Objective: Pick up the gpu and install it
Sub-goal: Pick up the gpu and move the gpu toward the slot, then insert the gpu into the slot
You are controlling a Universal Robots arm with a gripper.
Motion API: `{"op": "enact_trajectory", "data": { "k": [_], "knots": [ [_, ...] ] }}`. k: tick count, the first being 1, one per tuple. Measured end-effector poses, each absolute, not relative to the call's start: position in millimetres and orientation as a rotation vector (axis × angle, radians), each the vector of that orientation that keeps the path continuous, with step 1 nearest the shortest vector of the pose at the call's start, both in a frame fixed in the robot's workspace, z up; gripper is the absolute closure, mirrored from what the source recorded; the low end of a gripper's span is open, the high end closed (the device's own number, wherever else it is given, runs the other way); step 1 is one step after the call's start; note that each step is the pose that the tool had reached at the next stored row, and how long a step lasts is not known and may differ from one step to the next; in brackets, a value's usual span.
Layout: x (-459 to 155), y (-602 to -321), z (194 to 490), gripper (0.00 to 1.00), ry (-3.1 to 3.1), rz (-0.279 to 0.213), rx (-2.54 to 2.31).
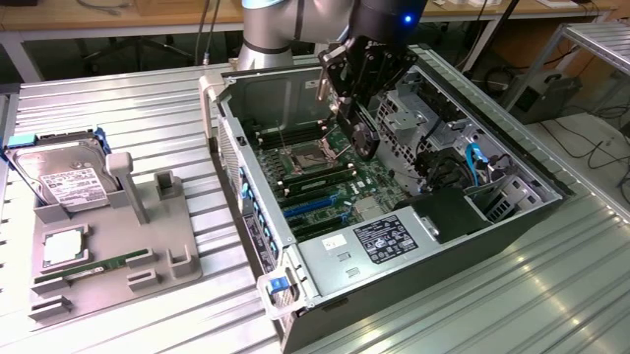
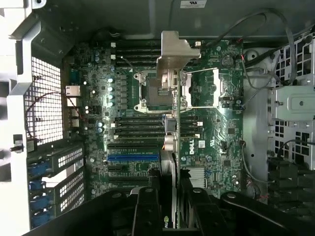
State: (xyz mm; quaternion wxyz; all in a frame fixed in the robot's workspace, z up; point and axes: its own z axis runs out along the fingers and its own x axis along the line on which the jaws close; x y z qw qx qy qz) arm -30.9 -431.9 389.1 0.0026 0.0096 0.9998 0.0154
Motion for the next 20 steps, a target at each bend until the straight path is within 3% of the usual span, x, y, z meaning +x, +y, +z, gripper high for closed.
{"op": "enact_trajectory", "data": {
  "k": [14, 20],
  "knots": [
    [-30.9, -431.8, 389.0, 0.74, 3.135, 0.048, 0.027],
    [-30.9, -431.8, 387.8, 0.74, 3.127, 0.049, -0.257]
  ]
}}
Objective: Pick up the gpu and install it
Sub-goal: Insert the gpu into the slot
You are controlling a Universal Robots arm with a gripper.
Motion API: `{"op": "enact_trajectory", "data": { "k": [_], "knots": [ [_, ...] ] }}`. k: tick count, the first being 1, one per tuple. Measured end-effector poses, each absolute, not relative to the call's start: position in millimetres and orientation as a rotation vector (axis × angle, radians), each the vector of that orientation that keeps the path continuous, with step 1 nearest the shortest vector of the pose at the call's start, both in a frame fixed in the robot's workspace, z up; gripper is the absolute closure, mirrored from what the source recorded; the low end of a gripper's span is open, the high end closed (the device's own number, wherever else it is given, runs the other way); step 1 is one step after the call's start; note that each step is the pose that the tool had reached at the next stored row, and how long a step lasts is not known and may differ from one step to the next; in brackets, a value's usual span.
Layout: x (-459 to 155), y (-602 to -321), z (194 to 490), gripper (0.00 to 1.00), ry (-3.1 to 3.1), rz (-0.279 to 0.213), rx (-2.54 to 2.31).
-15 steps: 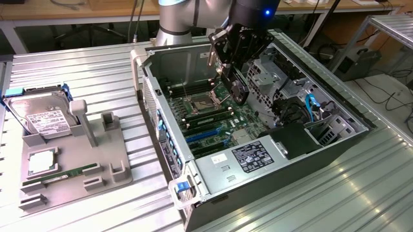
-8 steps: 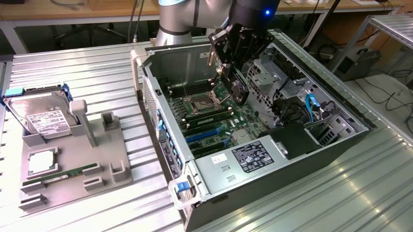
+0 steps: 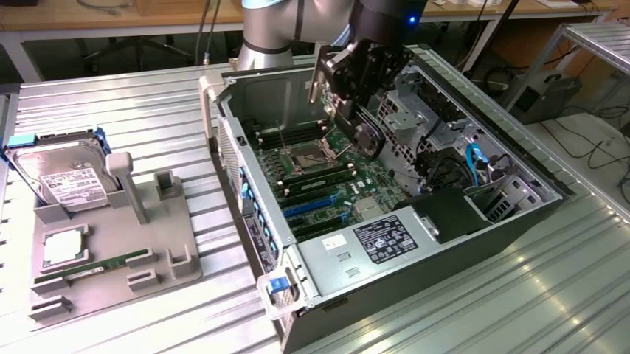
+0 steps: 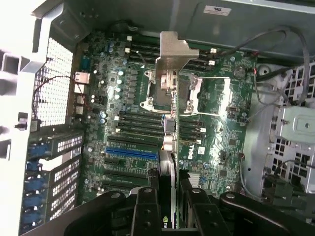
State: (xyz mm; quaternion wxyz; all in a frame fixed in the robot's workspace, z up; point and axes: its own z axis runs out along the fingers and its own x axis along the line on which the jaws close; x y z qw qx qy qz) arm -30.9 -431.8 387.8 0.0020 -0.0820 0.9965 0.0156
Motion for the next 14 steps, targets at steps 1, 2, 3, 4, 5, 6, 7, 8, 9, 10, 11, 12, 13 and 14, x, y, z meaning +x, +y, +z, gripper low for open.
{"op": "enact_trajectory", "data": {
  "k": [1, 2, 3, 4, 5, 6, 7, 8, 9, 10, 11, 12, 13, 14],
  "knots": [
    [-30.9, -431.8, 387.6, 0.74, 3.124, 0.049, -0.293],
    [-30.9, -431.8, 387.4, 0.74, 3.121, 0.049, -0.323],
    [-30.9, -431.9, 387.3, 0.74, 3.119, 0.049, -0.35],
    [-31.0, -431.9, 387.2, 0.74, 3.116, 0.049, -0.376],
    [-30.9, -431.8, 387.0, 0.74, 3.112, 0.049, -0.411],
    [-30.9, -431.8, 386.8, 0.74, 3.108, 0.049, -0.442],
    [-30.9, -431.8, 386.6, 0.74, 3.103, 0.049, -0.474],
    [-30.9, -431.8, 386.4, 0.74, 3.098, 0.049, -0.513],
    [-31.0, -431.8, 386.2, 0.74, 3.092, 0.05, -0.546],
    [-30.9, -431.9, 385.9, 0.74, 3.084, 0.05, -0.594],
    [-30.9, -431.9, 385.6, 0.74, 3.077, 0.05, -0.631],
    [-30.9, -431.9, 385.3, 0.74, 3.067, 0.049, -0.679],
    [-30.9, -431.9, 385.0, 0.74, 3.061, 0.05, -0.71],
    [-30.9, -431.9, 384.7, 0.74, 3.052, 0.05, -0.748]
  ]
}}
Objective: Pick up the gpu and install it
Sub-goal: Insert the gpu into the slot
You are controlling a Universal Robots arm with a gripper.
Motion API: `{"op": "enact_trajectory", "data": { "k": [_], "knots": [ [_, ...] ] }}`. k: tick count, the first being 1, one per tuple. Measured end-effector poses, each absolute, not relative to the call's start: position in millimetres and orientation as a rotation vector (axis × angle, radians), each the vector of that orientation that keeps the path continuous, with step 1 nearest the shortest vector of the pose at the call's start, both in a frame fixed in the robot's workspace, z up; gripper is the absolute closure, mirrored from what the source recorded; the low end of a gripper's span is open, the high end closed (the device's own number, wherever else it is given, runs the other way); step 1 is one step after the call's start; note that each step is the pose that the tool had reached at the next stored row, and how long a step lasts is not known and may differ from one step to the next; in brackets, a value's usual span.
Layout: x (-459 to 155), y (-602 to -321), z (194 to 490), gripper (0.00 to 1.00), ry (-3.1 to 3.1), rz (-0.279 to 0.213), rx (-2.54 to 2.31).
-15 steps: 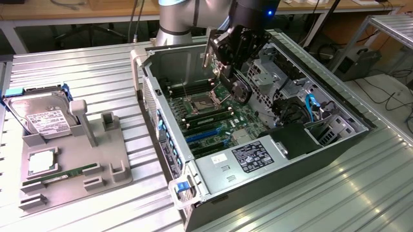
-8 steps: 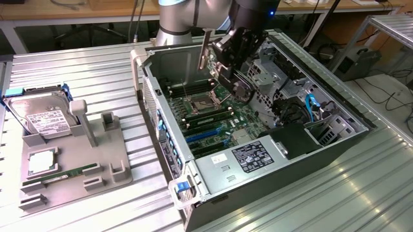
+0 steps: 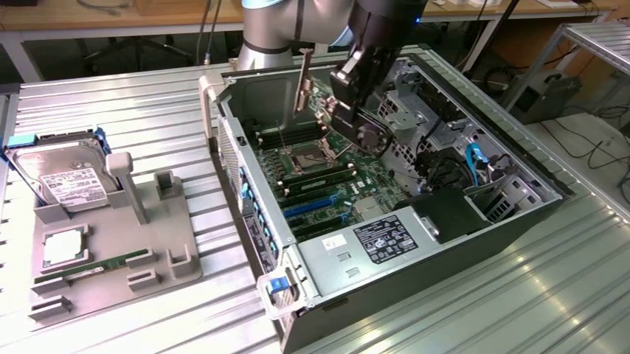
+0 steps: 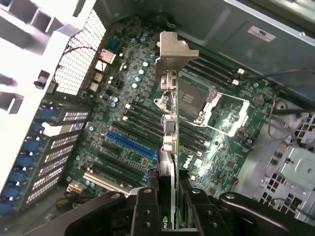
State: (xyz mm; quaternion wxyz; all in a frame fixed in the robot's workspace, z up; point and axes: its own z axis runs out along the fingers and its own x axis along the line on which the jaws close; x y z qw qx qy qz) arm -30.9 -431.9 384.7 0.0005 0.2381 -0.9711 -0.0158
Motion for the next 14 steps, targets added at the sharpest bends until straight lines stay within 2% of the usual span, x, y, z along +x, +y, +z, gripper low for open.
{"op": "enact_trajectory", "data": {
  "k": [14],
  "knots": [
    [-30.9, -431.8, 381.2, 0.74, -2.903, -0.049, 1.184]
  ]
}}
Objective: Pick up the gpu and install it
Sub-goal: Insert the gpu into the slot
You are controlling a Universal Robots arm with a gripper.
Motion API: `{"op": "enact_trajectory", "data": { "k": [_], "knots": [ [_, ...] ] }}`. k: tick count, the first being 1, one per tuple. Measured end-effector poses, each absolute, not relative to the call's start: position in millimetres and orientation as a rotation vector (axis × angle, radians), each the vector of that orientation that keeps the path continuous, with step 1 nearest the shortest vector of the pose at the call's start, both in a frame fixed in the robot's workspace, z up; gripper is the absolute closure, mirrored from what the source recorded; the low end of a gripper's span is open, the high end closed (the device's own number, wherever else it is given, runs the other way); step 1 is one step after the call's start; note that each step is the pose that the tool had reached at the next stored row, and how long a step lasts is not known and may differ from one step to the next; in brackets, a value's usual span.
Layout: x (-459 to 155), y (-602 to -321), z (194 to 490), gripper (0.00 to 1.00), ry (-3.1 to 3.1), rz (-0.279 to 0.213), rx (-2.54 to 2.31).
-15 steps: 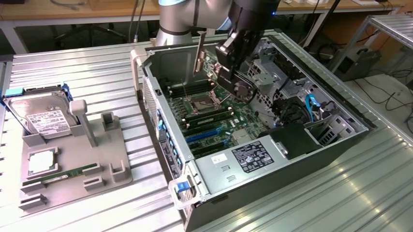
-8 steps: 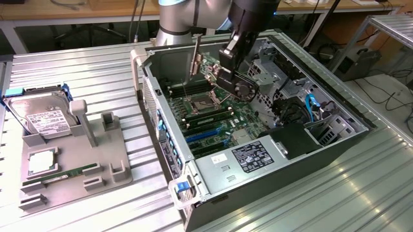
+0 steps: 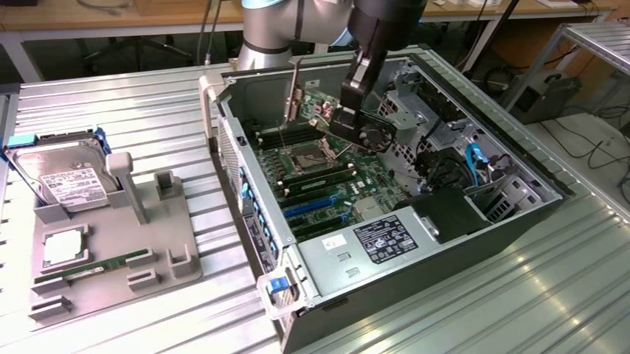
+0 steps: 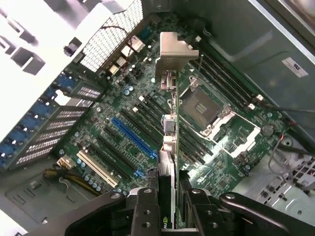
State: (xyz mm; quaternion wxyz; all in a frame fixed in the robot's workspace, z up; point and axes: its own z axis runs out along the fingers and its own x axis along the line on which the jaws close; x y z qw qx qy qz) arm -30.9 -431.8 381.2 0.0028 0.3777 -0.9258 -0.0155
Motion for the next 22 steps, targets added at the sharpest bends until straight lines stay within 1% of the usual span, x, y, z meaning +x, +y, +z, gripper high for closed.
{"op": "enact_trajectory", "data": {
  "k": [22],
  "knots": [
    [-30.9, -431.9, 372.7, 0.74, -2.506, -0.045, 1.871]
  ]
}}
